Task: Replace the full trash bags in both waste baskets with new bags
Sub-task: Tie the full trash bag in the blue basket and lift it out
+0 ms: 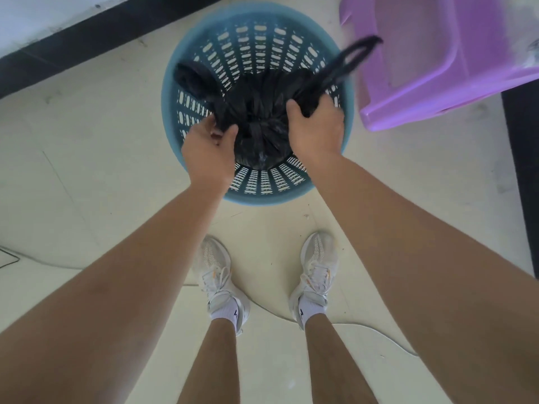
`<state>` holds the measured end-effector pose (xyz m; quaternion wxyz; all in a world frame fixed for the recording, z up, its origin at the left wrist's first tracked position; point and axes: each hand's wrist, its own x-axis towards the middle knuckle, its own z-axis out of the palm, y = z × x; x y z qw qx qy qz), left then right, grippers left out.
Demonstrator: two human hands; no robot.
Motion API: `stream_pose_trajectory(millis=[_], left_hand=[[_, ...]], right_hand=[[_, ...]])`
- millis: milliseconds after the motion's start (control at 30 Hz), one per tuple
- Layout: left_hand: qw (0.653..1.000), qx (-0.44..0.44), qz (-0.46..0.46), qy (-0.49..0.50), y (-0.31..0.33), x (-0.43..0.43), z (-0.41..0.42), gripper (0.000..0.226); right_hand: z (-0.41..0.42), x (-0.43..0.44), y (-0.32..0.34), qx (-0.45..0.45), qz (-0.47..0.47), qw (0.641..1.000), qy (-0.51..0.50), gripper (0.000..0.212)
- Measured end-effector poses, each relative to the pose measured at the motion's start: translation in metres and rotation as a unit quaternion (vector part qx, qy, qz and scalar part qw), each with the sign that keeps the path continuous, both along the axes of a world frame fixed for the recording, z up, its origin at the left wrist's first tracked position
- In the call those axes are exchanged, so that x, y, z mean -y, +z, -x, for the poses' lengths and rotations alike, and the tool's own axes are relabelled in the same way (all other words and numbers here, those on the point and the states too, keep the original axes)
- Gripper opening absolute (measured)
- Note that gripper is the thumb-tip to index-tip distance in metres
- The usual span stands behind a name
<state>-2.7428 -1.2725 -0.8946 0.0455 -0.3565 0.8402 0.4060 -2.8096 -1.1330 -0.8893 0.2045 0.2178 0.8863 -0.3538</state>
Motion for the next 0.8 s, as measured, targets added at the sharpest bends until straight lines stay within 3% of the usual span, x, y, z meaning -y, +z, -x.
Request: stream_pose_trajectory(millis=[100,167,233,300,400,533,700,800], left_hand=[[0.999,0.009,0.032,-0.025,-0.010,0.010,0.021,0.047],[0.999,-0.009,0.028,-0.027,-0.006,0.013,0.033,0.041],[0.996,-0.049,-0.068,0.016,0.002,0.012,0.038,0.027],[0.980,-0.073,-0.169,0.072,0.009,0.008,0.039,0.019],[0.957,-0.056,-0.249,0.138,0.009,0.007,0.036,0.018],[0.928,-0.004,-0.326,0.180,0.005,0.011,0.032,0.020],[0.915,0.043,-0.346,0.202,0.005,0.020,0.039,0.021],[0.869,0.031,-0.414,0.269,0.005,0.024,0.042,0.018]], right_hand=[[0.006,0.008,-0.003,-0.105,-0.019,0.987,0.121,0.044],[0.008,0.010,-0.011,-0.105,0.041,0.972,0.205,0.051],[0.008,0.009,-0.017,-0.058,0.088,0.961,0.254,0.058],[0.010,0.007,-0.023,-0.033,0.098,0.966,0.238,0.058],[0.017,0.000,-0.026,-0.043,0.097,0.975,0.197,0.043],[0.019,-0.009,-0.023,-0.059,0.021,0.959,0.277,0.025],[0.010,0.000,-0.025,-0.076,-0.045,0.937,0.338,0.034],[-0.001,0.002,-0.030,-0.060,0.006,0.943,0.328,0.040]])
